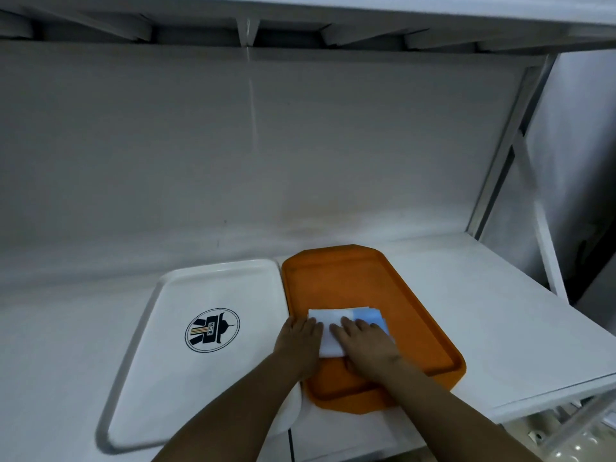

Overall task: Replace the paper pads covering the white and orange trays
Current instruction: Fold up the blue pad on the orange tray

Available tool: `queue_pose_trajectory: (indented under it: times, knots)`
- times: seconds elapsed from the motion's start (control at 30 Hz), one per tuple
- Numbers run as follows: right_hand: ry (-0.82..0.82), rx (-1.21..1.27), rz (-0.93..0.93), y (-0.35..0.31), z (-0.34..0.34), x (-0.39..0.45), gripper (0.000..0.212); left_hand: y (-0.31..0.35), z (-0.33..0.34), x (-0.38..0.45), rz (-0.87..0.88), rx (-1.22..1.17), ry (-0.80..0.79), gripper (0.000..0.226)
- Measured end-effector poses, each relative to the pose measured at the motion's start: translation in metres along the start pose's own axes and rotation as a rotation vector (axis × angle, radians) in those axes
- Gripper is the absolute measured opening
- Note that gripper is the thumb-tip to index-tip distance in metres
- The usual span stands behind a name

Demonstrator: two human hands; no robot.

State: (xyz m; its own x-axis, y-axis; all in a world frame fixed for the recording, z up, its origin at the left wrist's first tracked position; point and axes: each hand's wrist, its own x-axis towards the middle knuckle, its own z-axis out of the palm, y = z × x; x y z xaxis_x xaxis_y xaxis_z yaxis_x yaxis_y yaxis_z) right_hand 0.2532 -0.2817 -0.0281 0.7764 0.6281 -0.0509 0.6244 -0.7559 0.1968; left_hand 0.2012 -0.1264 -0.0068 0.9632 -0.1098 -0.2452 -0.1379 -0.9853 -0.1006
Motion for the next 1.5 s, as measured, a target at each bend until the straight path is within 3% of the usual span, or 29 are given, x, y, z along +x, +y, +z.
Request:
queue_pose_trajectory:
  times: [0.57, 0.7, 0.9, 1.0, 1.17, 1.33, 1.5]
  knots:
    - [0.289, 0.002, 0.039, 0.0, 0.011, 0.015, 0.044, -0.01, 0.0, 0.02, 0.005, -0.08, 0.07, 0.069]
    - [0.375, 0.06, 0.051, 0.008, -0.005, 0.005, 0.042, -0.011, -0.013, 0.008, 0.024, -0.196, 0.225, 0.058]
    - [0.509, 0.402, 0.002, 0.017, -0.053, -0.02, 0.027, -0.011, -0.041, -0.015, 0.048, -0.287, 0.55, 0.045]
    - [0.511, 0.487, -0.027, 0.016, -0.08, -0.028, 0.026, -0.019, -0.056, -0.026, 0.075, -0.26, 0.661, 0.036]
    - [0.562, 0.63, -0.08, 0.001, -0.121, -0.043, 0.017, -0.037, -0.081, -0.058, 0.044, -0.23, 0.666, 0.035]
    - [0.509, 0.677, -0.108, -0.02, -0.149, -0.058, 0.024, -0.051, -0.091, -0.093, -0.04, -0.26, 0.577, 0.023]
    - [0.386, 0.7, -0.035, -0.035, -0.164, -0.066, 0.041, -0.062, -0.097, -0.13, -0.085, -0.261, 0.626, 0.028]
